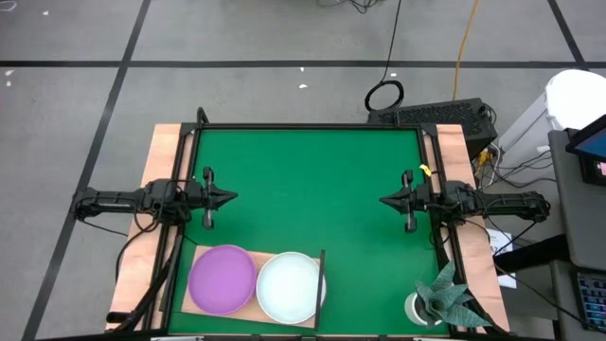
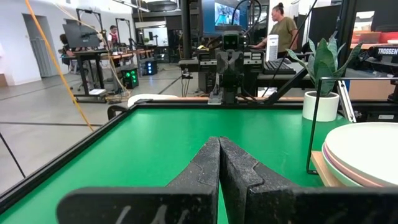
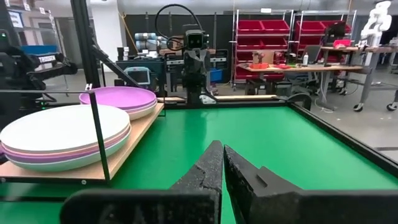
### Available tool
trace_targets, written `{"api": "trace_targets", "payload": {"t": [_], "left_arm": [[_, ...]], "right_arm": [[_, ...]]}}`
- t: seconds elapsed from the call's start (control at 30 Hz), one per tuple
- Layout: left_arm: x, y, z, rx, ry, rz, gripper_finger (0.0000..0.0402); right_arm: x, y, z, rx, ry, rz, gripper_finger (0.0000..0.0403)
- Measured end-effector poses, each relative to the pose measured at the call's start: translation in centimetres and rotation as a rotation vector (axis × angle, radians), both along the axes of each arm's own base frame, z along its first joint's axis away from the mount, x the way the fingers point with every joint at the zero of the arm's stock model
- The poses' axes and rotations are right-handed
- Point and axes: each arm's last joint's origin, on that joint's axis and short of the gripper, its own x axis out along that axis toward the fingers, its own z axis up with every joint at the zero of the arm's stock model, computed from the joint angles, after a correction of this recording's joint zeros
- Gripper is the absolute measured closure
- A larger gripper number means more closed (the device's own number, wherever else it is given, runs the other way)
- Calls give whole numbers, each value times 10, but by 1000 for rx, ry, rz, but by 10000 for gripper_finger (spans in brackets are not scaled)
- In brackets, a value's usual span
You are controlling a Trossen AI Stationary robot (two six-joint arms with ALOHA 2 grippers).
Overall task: Place and stack plates onto a shelf
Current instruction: Return to Home Position
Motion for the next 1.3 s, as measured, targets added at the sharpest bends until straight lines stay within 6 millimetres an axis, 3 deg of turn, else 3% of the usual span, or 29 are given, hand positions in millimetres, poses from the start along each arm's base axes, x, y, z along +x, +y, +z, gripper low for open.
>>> {"api": "trace_targets", "payload": {"t": [0.33, 1.3], "left_arm": [[0, 0, 0, 0, 0, -1, 396], [0, 0, 0, 0, -1, -1, 396]], "right_arm": [[0, 0, 7, -3, -76, -5, 403], [0, 0, 8, -5, -82, -4, 403]]}}
